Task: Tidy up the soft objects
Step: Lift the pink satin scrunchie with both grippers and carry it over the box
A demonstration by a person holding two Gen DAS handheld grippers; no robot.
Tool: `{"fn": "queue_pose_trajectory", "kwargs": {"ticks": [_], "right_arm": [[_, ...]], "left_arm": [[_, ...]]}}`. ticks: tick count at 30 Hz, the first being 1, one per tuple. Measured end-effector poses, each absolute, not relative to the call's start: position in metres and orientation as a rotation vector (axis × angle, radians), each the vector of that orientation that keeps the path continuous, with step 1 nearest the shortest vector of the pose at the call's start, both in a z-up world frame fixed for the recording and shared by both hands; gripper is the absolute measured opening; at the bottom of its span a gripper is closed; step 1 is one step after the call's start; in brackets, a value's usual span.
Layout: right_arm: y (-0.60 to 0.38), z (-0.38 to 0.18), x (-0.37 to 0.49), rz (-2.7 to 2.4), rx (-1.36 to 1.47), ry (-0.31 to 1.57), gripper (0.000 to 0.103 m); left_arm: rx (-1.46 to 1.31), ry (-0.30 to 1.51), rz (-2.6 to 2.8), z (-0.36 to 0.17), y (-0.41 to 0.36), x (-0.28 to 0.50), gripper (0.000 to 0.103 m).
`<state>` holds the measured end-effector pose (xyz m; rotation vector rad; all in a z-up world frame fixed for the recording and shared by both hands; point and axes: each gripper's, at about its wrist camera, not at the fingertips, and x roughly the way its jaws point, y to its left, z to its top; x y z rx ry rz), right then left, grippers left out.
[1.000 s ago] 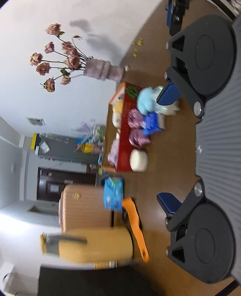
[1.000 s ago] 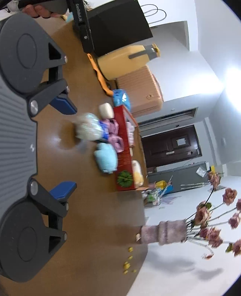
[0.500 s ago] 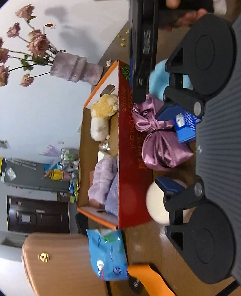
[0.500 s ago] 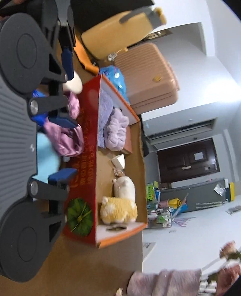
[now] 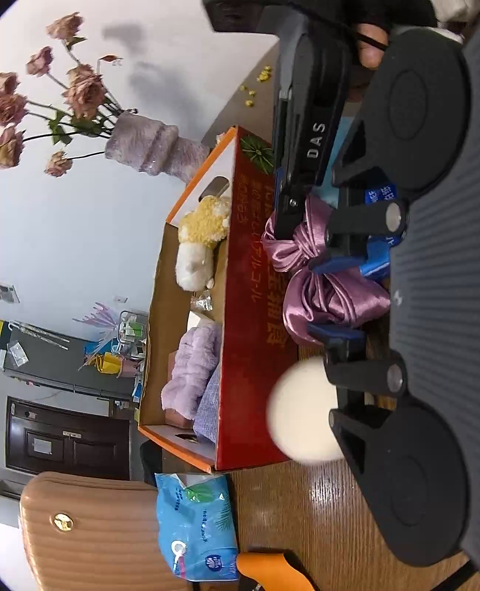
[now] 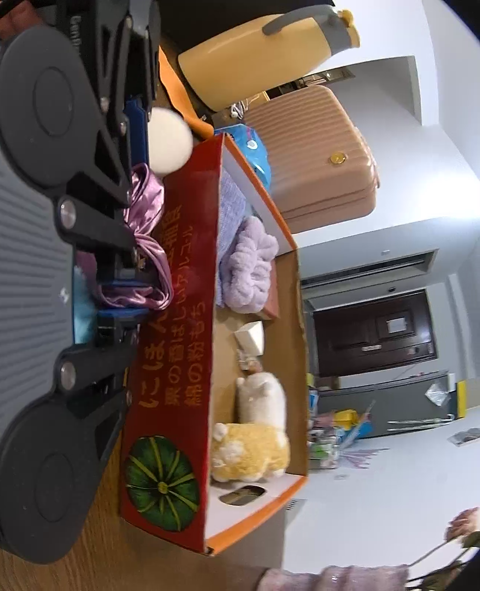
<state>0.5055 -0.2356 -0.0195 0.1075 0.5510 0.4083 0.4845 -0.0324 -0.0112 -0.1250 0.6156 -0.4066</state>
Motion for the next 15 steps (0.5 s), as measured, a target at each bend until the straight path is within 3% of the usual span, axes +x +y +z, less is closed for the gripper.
{"fn": "queue_pose_trajectory", "kwargs": {"ticks": [6,15], "right_arm": [[-0.246,0.012,0.486,0.455,0.158,0.469,0.006],[-0.252,0.073,0.371,0.552,0.260,0.383,0.005]], "left_arm": [[-0.146,0.555,-0.407,0.013,-0.030,0.471,0.012],[-0.168,0.466,-0.444,0.072,-0.023,0.353,0.011]]}}
